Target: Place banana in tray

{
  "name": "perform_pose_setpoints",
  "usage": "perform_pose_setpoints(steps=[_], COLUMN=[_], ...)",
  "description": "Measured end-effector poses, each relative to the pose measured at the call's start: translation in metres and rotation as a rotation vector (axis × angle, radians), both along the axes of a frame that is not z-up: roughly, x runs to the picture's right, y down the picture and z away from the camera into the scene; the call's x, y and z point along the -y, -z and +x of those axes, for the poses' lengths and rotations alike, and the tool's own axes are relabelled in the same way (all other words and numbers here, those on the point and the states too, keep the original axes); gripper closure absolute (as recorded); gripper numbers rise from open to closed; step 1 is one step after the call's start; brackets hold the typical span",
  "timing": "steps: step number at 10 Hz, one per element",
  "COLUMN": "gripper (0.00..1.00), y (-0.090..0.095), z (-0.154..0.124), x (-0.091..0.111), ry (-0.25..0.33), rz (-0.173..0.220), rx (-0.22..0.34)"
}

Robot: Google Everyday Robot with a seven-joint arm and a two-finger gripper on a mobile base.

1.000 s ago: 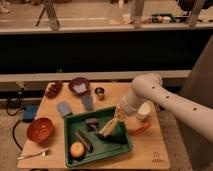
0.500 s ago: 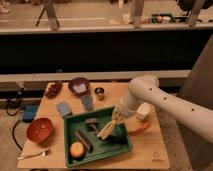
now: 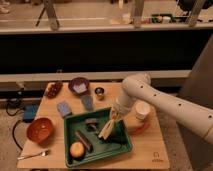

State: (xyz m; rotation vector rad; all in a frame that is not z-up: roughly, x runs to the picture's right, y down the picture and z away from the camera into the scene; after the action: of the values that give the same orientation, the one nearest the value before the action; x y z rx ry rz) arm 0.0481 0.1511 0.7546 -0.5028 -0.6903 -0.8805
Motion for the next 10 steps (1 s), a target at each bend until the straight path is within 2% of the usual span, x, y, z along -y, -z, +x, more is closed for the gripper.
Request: perform_pose_setpoints(steps=[2, 4, 6, 8, 10], gripper=[1.00, 1.00, 1.00, 1.00, 0.99], y=[-0.006, -0.011, -0.026, -0.037, -0.040], z=[-0.004, -0.004, 0.002, 0.020, 0.022], x=[0.003, 0.008, 0.014, 0.014, 0.019], ry=[0.069, 0.172, 0.228, 0.277, 0.317], rz=[0.039, 0.103, 0.114, 0.103, 0.094], rx=[0.041, 0.090, 0.081, 0.061, 0.073])
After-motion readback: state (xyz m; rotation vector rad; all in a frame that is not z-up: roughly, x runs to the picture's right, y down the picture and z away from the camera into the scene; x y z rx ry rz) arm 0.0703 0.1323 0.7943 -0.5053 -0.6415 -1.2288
